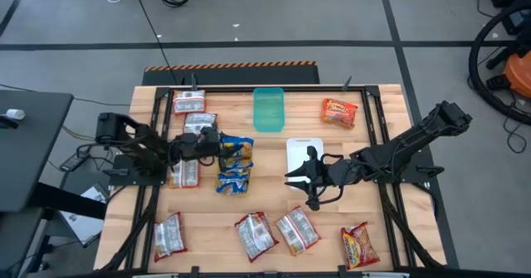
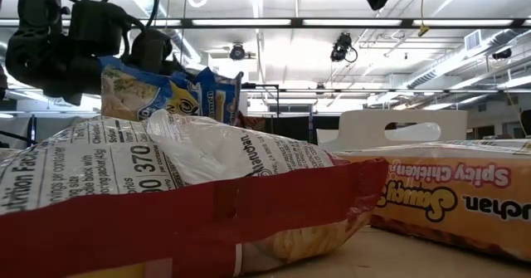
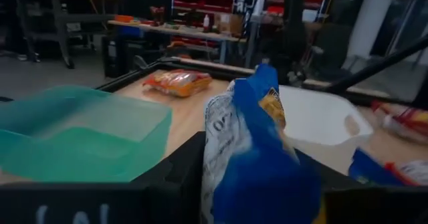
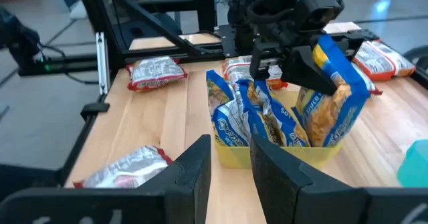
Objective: Sort Maruchan noodles
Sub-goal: Put the blue noodle pack into the yellow bin, then put the bottom right orange noodle pack into the white bin
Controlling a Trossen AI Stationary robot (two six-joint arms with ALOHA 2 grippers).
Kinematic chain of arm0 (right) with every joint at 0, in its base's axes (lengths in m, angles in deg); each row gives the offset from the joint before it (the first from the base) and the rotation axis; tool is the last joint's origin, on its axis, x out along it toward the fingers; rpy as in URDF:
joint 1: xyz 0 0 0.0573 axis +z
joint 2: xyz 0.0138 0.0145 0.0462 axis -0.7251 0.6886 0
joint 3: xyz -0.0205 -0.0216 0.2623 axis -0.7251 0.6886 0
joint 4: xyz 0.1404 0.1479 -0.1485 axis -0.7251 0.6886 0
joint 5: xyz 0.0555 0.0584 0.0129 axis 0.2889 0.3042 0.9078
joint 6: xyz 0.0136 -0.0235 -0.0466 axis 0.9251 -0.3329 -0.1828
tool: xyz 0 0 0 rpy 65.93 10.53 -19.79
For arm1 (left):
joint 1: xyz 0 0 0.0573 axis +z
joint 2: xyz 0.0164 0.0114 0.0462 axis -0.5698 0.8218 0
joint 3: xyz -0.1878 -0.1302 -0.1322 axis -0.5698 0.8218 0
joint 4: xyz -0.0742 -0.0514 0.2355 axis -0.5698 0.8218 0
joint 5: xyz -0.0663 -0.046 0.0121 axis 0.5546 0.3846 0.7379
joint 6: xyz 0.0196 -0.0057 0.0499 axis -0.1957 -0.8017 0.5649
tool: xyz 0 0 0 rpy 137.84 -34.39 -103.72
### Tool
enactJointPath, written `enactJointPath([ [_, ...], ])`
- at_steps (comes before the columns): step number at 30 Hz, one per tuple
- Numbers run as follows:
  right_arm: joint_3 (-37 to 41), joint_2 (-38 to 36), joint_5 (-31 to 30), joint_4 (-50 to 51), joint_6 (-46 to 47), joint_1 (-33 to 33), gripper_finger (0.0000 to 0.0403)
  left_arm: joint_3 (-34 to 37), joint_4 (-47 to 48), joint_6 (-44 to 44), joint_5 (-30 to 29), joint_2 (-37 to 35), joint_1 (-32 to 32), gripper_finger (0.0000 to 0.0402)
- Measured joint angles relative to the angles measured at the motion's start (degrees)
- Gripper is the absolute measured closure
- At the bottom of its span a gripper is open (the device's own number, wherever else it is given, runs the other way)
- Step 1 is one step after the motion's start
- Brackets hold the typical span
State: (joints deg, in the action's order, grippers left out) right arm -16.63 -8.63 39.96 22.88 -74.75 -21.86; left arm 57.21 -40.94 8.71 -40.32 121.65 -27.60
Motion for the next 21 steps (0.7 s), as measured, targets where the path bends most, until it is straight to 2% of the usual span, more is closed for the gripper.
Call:
enactJointPath([
  [5,0.0,0.0,1.9,0.9,-4.9,0.0,0.0292,0.0,1.9,3.5,4.2,-1.9,0.1,0.02],
  [9,0.0,0.0,1.4,0.8,-5.8,-0.1,0.0292,0.0,7.0,5.6,4.4,-5.9,0.8,0.0151],
  [14,-0.4,0.8,1.4,0.5,-3.9,-1.2,0.0293,0.0,11.7,8.9,4.3,-16.1,0.3,0.0133],
  [18,-5.2,4.9,5.7,1.4,-0.7,-0.7,0.0293,-1.6,23.7,10.7,2.2,-26.8,-1.3,0.0132],
  [21,-12.5,10.2,8.2,8.7,0.2,1.4,0.0293,-4.7,37.3,11.1,-0.2,-32.9,-4.0,0.0132],
])
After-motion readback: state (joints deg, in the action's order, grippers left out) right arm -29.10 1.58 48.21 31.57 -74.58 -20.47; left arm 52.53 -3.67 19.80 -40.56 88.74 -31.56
